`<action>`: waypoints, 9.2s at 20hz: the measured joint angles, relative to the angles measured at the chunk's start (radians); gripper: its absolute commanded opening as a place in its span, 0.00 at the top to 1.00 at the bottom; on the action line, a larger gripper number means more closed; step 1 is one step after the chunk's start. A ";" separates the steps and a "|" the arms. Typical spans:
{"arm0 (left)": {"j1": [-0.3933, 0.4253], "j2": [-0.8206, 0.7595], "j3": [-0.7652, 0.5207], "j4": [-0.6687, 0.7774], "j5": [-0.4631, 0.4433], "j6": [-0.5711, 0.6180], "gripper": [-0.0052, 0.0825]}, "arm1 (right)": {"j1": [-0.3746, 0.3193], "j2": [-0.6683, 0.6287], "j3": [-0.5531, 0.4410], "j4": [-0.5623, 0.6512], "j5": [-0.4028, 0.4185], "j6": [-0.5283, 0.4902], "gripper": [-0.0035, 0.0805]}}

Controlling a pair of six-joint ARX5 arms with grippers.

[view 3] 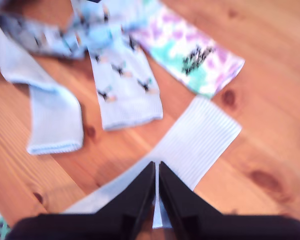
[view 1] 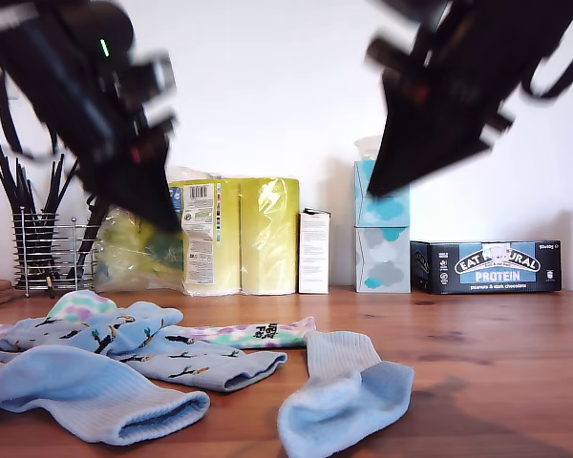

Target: Pair up the socks based on colour and pattern, by placing each sock on top of its pair

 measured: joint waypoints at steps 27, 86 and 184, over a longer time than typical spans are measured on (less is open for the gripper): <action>-0.058 0.074 -0.238 -0.189 -0.187 0.302 0.82 | 0.000 -0.550 -0.267 -0.098 -0.030 0.015 0.97; -0.083 0.048 0.221 -0.458 0.486 -0.171 0.53 | -0.028 -0.143 -0.243 0.359 -0.291 0.615 0.97; 0.005 -0.534 -0.162 -0.435 0.198 -0.049 0.96 | 0.012 0.225 0.219 -0.235 0.140 -0.276 0.64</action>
